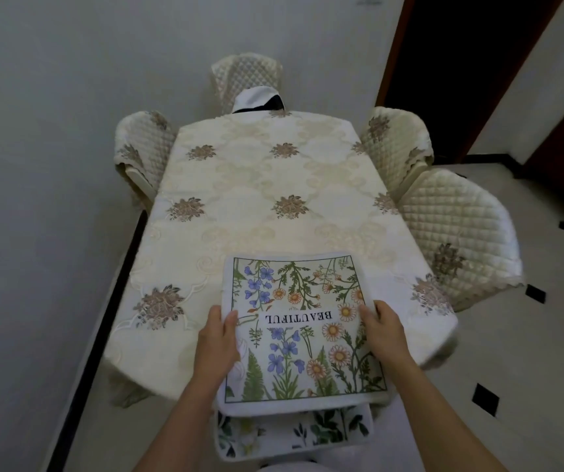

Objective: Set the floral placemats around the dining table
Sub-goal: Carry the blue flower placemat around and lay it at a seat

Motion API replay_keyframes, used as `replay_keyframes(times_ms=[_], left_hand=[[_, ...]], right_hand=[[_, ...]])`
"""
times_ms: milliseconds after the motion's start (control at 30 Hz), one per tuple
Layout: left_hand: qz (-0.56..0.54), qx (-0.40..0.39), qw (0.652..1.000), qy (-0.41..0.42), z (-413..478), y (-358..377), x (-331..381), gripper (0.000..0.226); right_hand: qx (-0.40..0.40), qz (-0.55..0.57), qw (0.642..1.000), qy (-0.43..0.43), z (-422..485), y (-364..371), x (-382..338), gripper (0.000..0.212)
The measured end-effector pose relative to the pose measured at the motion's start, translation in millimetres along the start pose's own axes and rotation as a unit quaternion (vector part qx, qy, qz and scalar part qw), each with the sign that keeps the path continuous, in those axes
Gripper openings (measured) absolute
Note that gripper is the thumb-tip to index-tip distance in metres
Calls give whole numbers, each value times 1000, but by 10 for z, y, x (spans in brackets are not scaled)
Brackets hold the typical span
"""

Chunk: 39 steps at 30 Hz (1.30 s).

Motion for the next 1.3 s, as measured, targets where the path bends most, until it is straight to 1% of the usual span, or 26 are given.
replay_keyframes(times_ms=[167,267,400,567,700,767,833,967,1067,1300], left_hand=[[0,-18,1000,15,-29,54,84,23],[3,-44,999,32,-42,156,183,21],[2,-99,994,52,-65,451,360,19],[-4,-186,975,119,-205,964,701,16],[1,-247,956,159,-371,1386,985,22],[6,-270,946,181,-491,1566,1155,18],[14,-283,936,207,-609,1740,1329,22],[34,-313,920,233,-814,2083,1646,22],[30,-332,911,244,-948,2342,1846,20],[39,-342,904,252,-1212,3096,2414,17]], right_hand=[[27,16,999,10,-147,-124,29,18],[65,15,998,13,-245,-281,95,17],[126,49,990,42,-450,-619,270,16],[236,67,965,89,-822,-1157,594,19],[305,74,943,109,-1142,-1577,756,19],[335,72,932,116,-1278,-1783,830,20],[364,77,921,118,-1398,-1983,887,20],[402,94,903,117,-1599,-2328,997,17],[420,106,892,133,-1653,-2569,1134,20],[434,149,877,145,-1402,-3354,1479,19]])
Point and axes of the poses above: each hand's wrist, its own z-axis towards the middle knuckle, its own y-axis out of the palm, x = y × z, the point moved 3 cm from there along z, towards the middle knuckle, and after that the axes turned 11 degrees about z, right-handed, at the moved point
